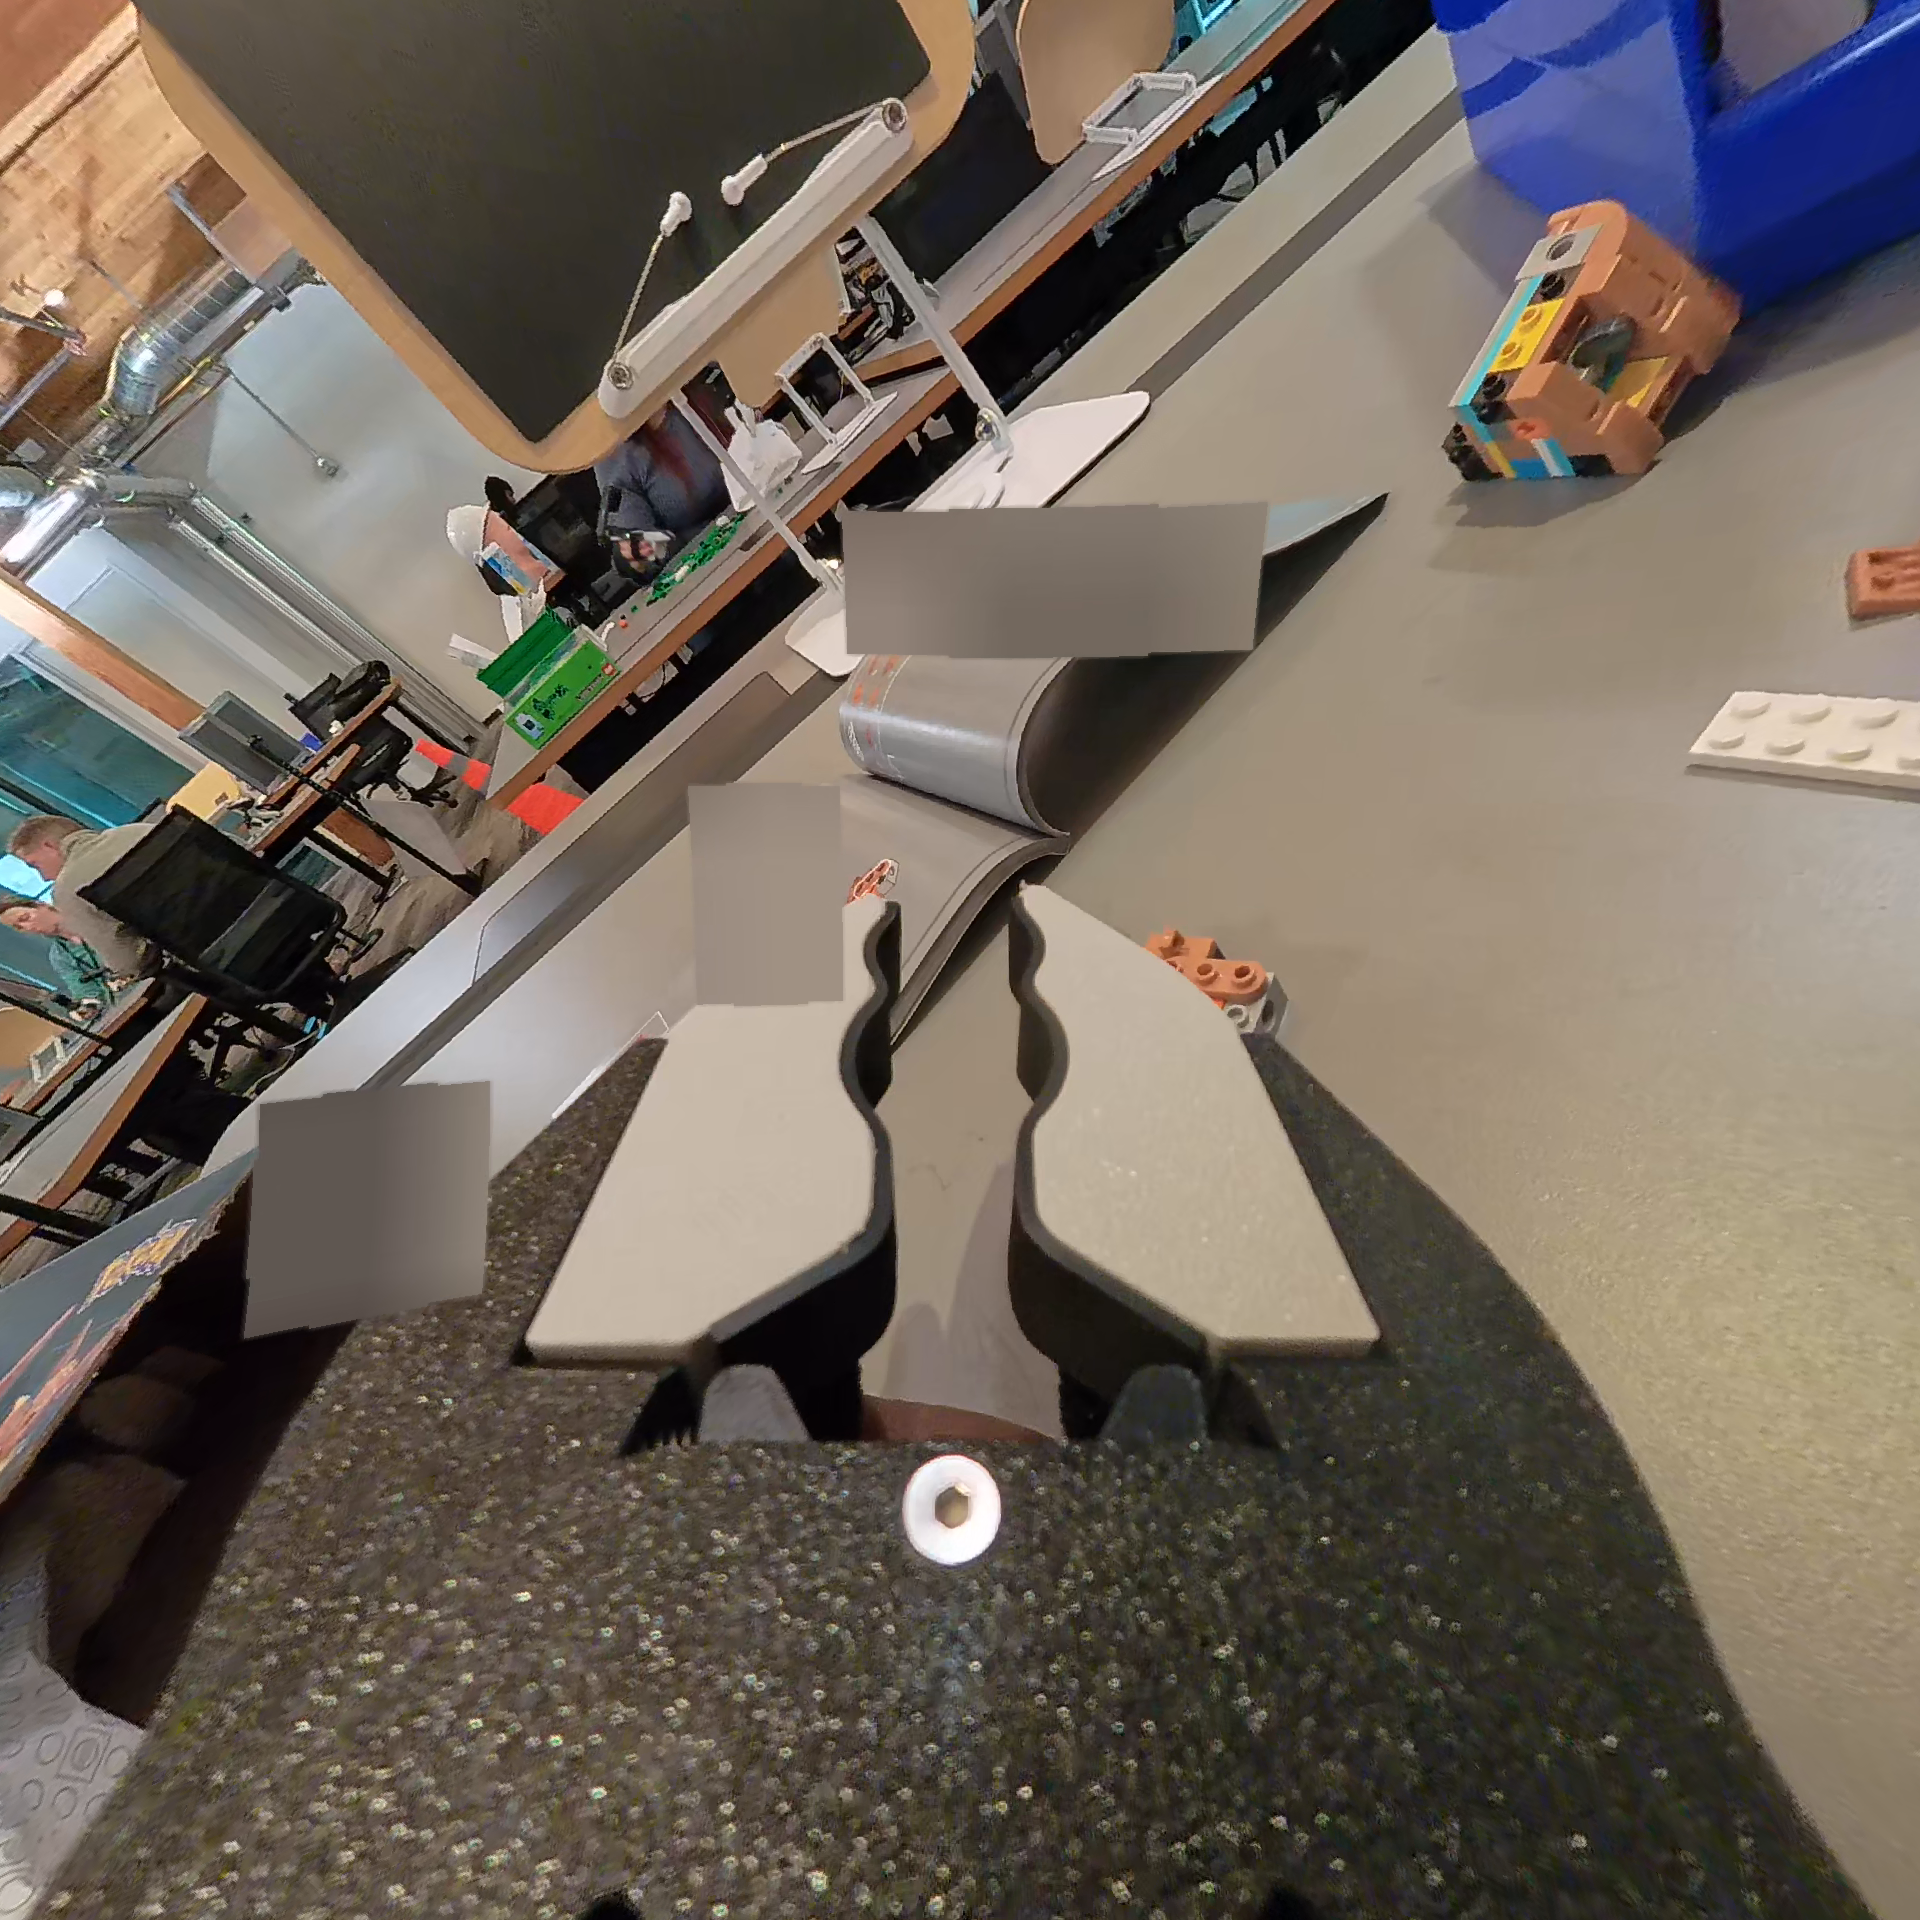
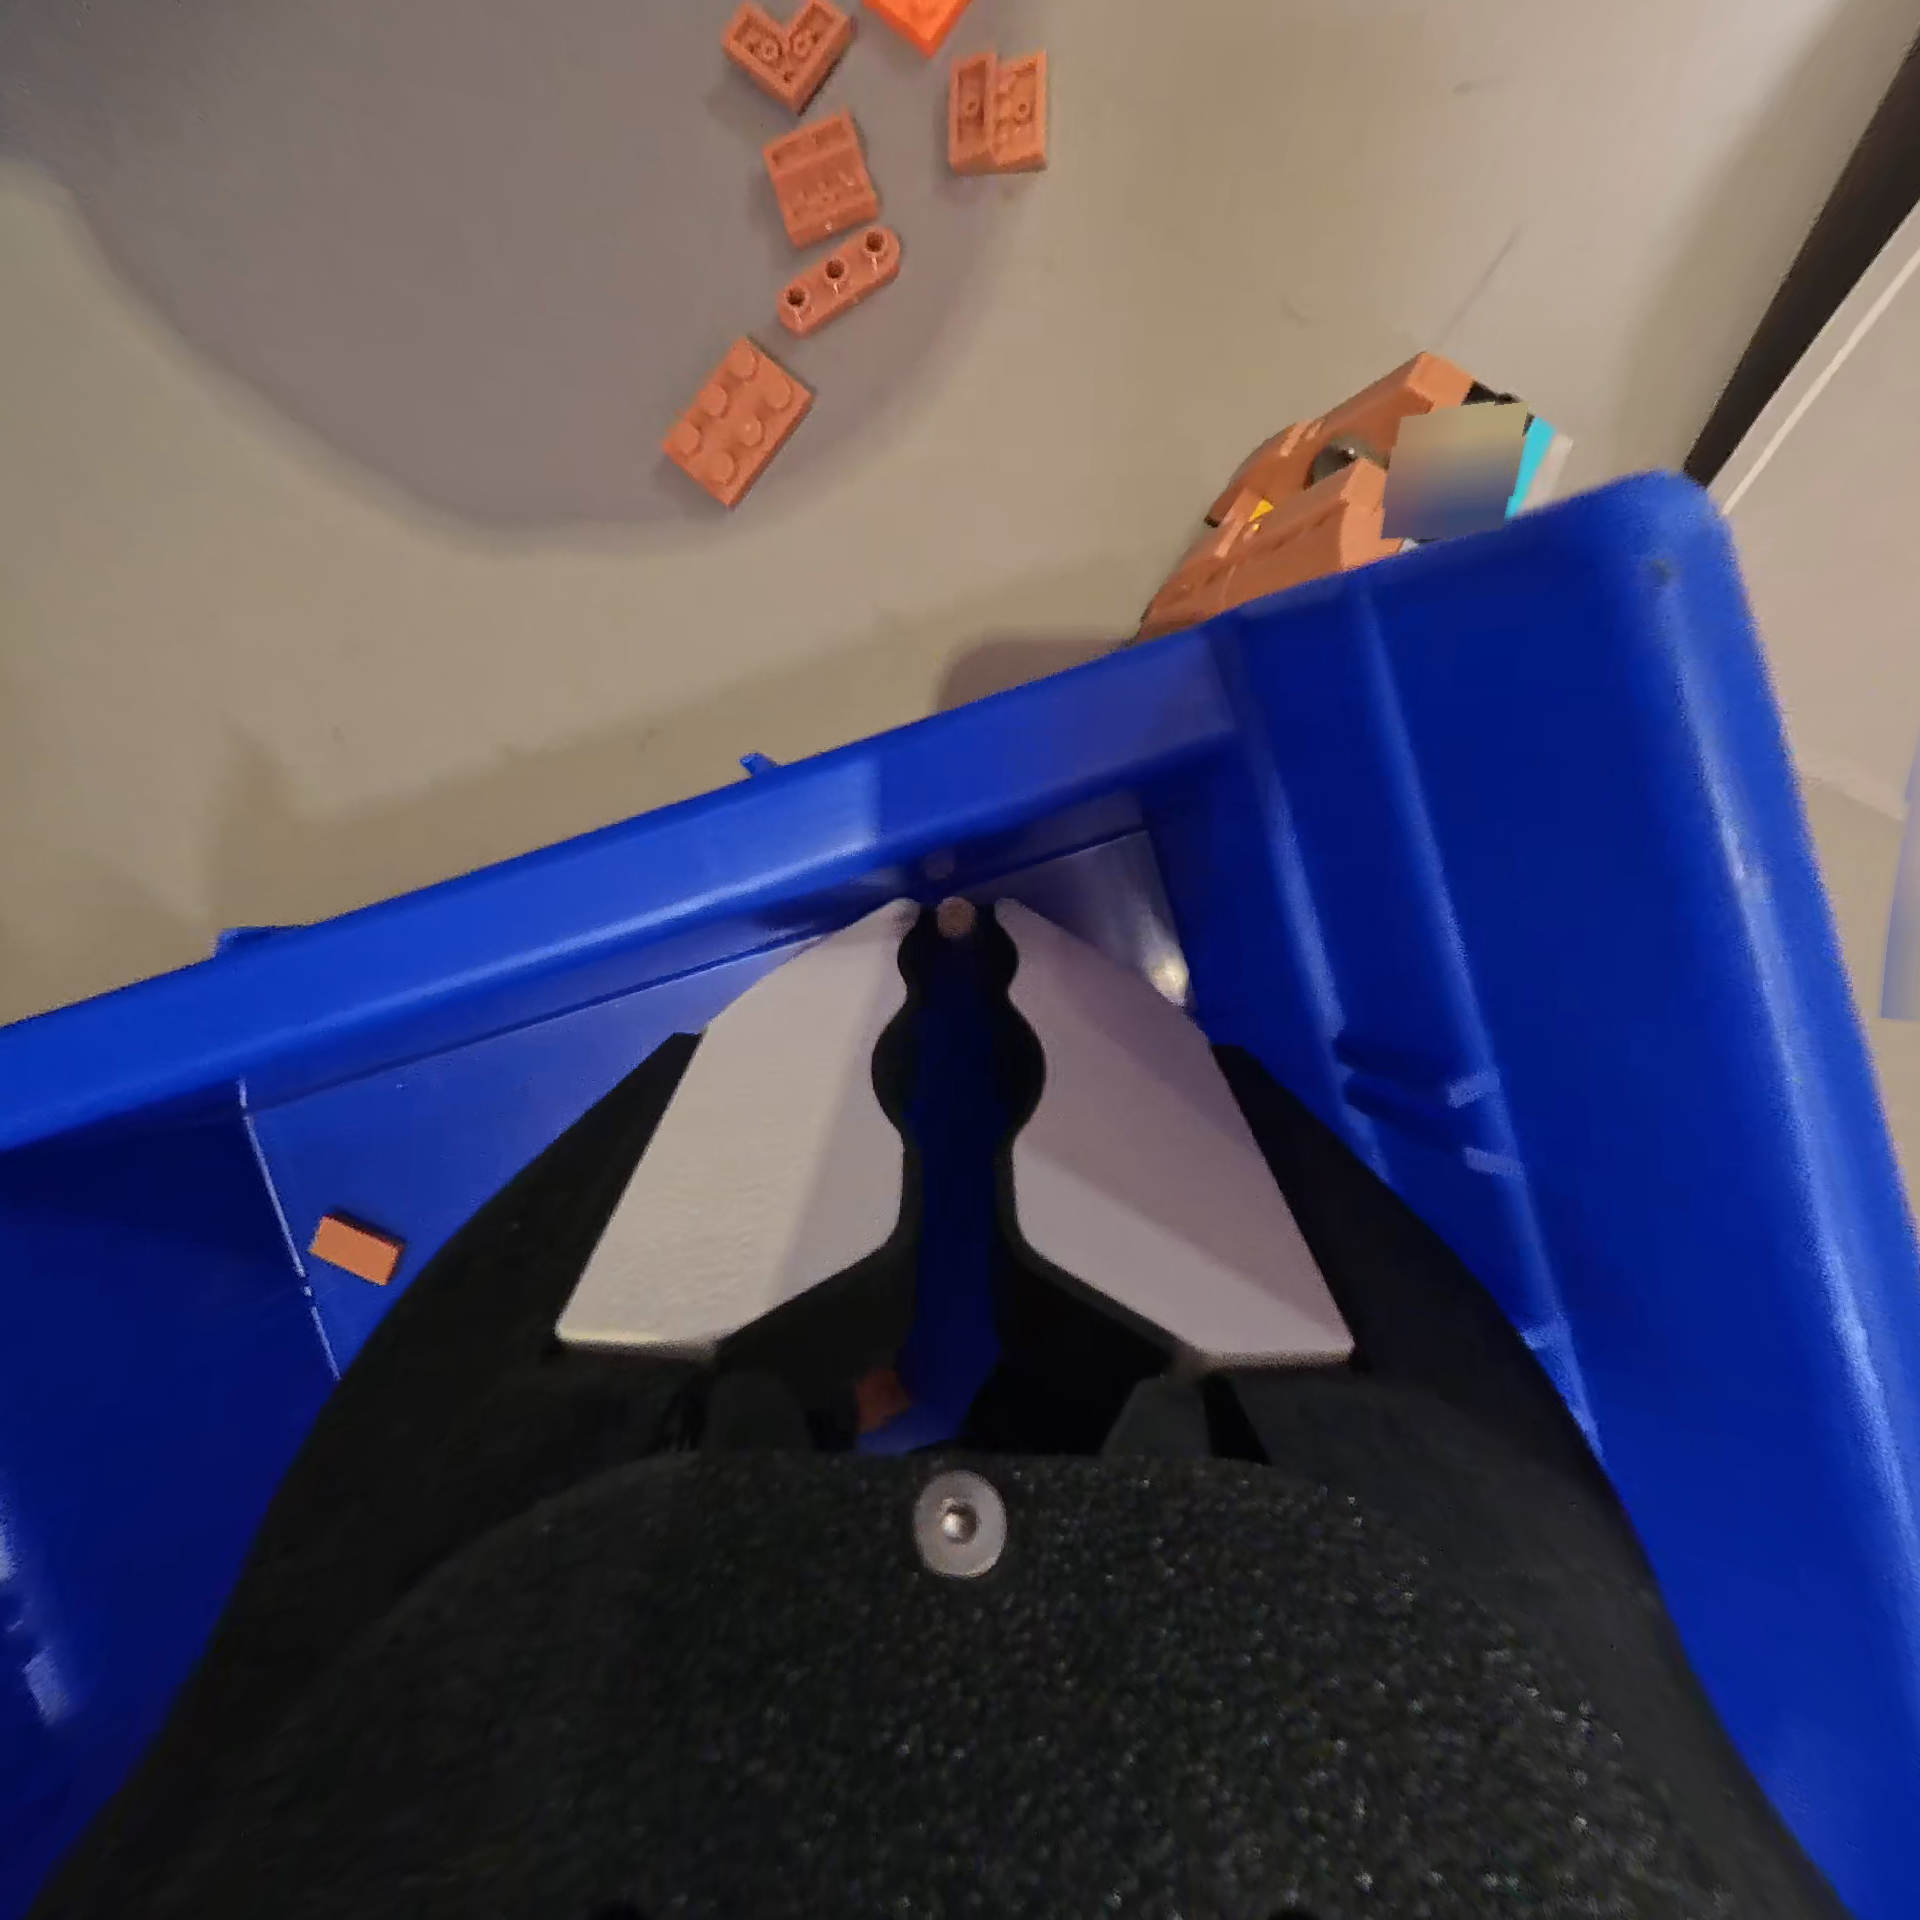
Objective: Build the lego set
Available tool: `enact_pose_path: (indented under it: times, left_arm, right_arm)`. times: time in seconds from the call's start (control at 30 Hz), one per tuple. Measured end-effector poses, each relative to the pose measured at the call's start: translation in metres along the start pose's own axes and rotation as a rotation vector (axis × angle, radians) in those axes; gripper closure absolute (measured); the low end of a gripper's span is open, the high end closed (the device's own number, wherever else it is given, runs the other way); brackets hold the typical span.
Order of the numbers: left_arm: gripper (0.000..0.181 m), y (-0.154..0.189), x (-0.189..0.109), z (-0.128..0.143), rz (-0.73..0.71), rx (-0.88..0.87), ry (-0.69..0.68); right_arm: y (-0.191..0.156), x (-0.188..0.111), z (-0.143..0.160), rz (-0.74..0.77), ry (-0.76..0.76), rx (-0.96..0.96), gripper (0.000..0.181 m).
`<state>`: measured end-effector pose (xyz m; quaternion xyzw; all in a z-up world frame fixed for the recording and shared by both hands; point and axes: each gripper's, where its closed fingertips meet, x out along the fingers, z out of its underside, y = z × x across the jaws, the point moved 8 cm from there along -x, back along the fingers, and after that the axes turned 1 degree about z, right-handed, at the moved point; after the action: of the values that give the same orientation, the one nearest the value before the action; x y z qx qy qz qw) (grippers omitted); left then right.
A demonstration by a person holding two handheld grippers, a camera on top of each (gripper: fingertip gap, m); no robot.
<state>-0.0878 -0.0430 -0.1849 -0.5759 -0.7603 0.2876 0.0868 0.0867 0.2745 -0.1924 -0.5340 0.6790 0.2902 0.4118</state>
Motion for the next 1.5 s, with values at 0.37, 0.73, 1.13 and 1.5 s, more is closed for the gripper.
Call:
enact_pose_path:
  times: [0.37,0.73,1.13,1.5]
  left_arm:
    - [0.162,0.0,-0.004,-0.002,0.03,-0.017,0.05]
    - [0.161,0.04,-0.022,-0.021,0.336,0.065,0.161]
    - [0.157,0.064,-0.03,-0.017,0.474,0.195,0.079]
    - [0.154,0.045,-0.02,-0.026,0.655,-0.014,0.116]
  right_arm:
    - [-0.03,-0.073,-0.034,0.411,0.04,0.143,0.174]
    - [-0.092,0.055,-0.141,0.441,0.184,0.262,0.174]
    - [-0.075,0.105,-0.155,0.556,0.242,0.435,0.164]
    - [-0.06,0.064,-0.157,0.751,0.448,0.335,0.155]
